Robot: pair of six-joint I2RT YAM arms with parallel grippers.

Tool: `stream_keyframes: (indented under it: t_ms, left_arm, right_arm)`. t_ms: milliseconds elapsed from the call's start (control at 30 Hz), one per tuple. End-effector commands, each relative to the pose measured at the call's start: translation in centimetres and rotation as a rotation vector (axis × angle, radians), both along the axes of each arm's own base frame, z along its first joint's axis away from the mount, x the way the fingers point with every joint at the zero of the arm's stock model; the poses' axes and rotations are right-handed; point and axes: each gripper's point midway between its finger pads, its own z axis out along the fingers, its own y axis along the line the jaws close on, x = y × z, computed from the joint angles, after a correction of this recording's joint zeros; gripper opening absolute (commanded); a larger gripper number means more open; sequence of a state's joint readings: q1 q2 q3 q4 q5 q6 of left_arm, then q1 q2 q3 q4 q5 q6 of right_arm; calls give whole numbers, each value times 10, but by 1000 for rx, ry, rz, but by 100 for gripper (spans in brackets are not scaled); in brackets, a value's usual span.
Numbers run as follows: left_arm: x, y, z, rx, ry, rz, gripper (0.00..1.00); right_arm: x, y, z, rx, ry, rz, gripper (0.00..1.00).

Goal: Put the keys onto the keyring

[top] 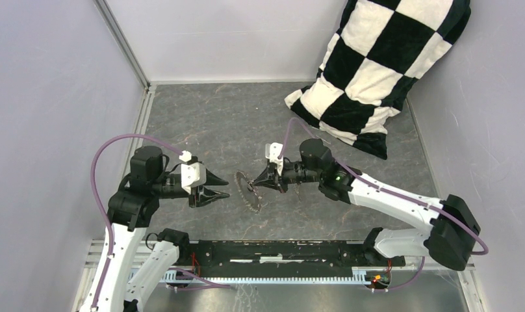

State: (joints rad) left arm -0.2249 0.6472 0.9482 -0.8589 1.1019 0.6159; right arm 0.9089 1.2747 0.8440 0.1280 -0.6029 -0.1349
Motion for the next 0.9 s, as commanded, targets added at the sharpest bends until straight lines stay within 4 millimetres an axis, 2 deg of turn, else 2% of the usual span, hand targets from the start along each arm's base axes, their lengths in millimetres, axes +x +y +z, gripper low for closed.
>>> stream_keyframes:
  t_ms: [0,133,267,567,867]
  left_arm:
    - [-13,-7,10,-52,-27,-99,46]
    - [-18,-13,29,-122,7,-138,49]
    - [-12,-16,39,-161,36,-124,50]
    - [-6,-18,43,-178,81,-96,45]
    - [-2,-17,47,-188,95,-55,40]
  right_arm:
    - [-13,4,52,111,-41,15,0]
    - [-15,8,64,38,-87,-17,0]
    - [-19,14,78,-26,-112,-45,0]
    - [-45,27,116,-7,-176,23,0]
    - [-56,32,129,5,-204,43,0]
